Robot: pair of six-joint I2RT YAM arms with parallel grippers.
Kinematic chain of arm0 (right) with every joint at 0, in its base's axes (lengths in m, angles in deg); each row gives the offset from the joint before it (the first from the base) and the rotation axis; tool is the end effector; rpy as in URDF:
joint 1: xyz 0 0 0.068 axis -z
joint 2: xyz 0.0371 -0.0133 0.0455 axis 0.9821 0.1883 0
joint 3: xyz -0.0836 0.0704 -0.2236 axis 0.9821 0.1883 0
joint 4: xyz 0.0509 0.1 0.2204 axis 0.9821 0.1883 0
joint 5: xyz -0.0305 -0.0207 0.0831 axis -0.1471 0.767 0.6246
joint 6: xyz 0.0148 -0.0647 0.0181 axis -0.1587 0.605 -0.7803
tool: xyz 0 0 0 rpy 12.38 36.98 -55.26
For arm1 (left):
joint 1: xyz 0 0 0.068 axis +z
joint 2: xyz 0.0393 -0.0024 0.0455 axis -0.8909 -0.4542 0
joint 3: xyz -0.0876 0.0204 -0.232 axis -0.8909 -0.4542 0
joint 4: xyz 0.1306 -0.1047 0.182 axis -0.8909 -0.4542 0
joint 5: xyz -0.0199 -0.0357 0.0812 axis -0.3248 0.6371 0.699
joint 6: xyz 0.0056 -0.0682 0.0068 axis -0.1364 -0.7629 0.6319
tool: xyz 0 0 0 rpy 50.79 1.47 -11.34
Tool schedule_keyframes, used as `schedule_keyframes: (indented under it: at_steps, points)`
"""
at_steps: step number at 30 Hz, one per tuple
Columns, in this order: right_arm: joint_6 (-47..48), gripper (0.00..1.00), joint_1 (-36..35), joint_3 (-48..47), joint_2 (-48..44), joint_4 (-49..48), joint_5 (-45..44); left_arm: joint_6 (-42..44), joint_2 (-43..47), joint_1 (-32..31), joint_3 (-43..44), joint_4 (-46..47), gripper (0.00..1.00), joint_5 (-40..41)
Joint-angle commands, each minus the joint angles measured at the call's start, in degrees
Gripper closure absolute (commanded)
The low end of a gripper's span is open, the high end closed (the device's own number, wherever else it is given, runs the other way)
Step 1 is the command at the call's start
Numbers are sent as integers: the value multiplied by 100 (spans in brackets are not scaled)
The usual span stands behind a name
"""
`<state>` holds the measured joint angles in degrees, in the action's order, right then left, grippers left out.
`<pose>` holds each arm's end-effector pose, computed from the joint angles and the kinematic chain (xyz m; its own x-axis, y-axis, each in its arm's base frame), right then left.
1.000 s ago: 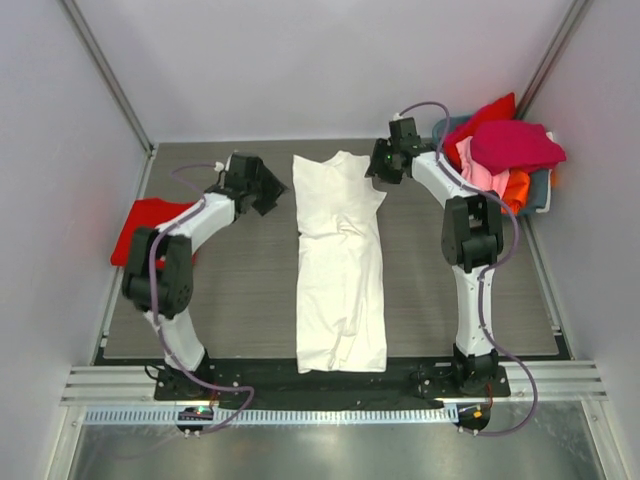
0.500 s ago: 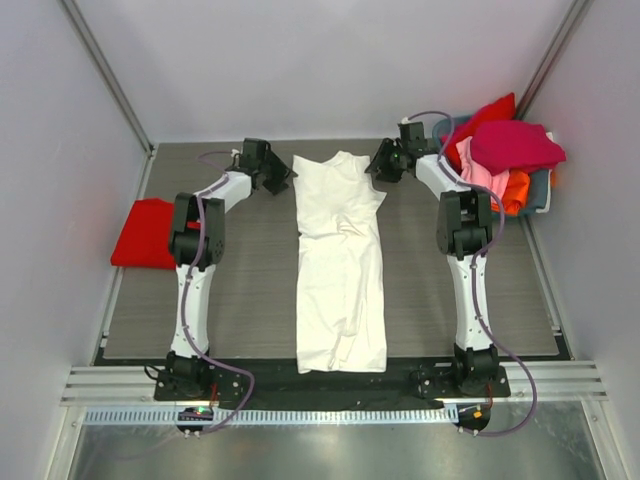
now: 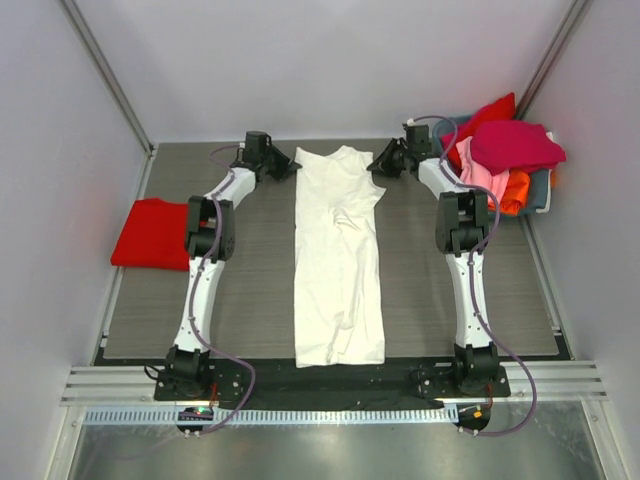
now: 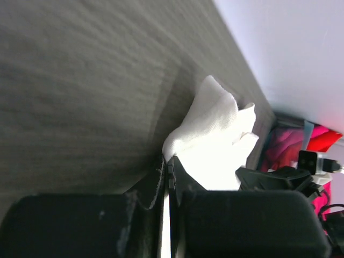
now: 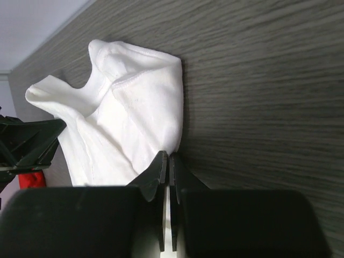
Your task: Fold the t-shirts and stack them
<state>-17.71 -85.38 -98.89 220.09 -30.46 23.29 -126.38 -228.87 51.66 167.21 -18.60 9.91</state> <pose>0.5534 0.0848 0.1128 -0.7634 0.4571 -0.4564 0.0302 0.7311 0.6816 0.5554 -0.1287 0.1025 -0.6368 -0.7433 -0.2050 -0.3079 0.4889 -0.8162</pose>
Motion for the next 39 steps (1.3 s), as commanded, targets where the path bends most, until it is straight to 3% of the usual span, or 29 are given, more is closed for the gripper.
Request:
schedule_keyframes:
  at_steps: [1,5,6,7,10,12,15,18,20,21,23,24,27,31,37,38,39]
  points:
    - [-172,95,105,-391,221,-44,41,-241,-494,184,517,-87,98,-46]
    - [-356,96,202,-909,607,-61,58,-435,-794,210,1037,-61,97,94]
    - [-461,93,211,-1032,678,-52,137,-470,-829,210,1020,53,89,95]
    - [-480,74,220,-1129,740,-61,355,-505,-829,210,1011,115,84,60]
    - [-366,57,211,-1183,566,-70,551,-488,-646,219,906,291,62,-185]
    - [-191,53,176,-745,50,-70,446,-322,-339,193,548,317,53,-204]
    - [214,45,106,142,-933,-70,113,161,531,105,-198,125,29,129]
    - [636,43,44,1171,-1718,-43,-389,619,1366,44,-692,-25,27,341]
    - [890,43,-79,1996,-2492,-26,-573,874,2006,0,-1290,-69,28,332]
    - [944,48,-157,2278,-2729,-8,-766,997,2262,-35,-1536,-95,28,358]
    - [1084,60,-421,3156,-3485,-8,-873,1295,2998,-167,-2388,-165,31,515]
    - [1093,72,-526,3455,-3766,9,-1021,1297,3229,-220,-2695,-166,33,534]
    - [910,88,-1088,4633,-4724,53,-1285,1148,4062,-431,-3961,18,37,499]
    - [532,92,-2221,6275,-5911,62,-2013,1112,4987,-764,-5060,-8,39,578]
    - [-426,93,-3865,7745,-7336,97,-2806,972,6769,-1450,-7266,-122,39,929]
    - [-827,96,-4502,8113,-7555,97,-3015,449,7235,-1703,-8173,-87,39,965]
    - [-831,96,-4509,8116,-7557,97,-3018,444,7370,-1793,-8182,-43,39,974]
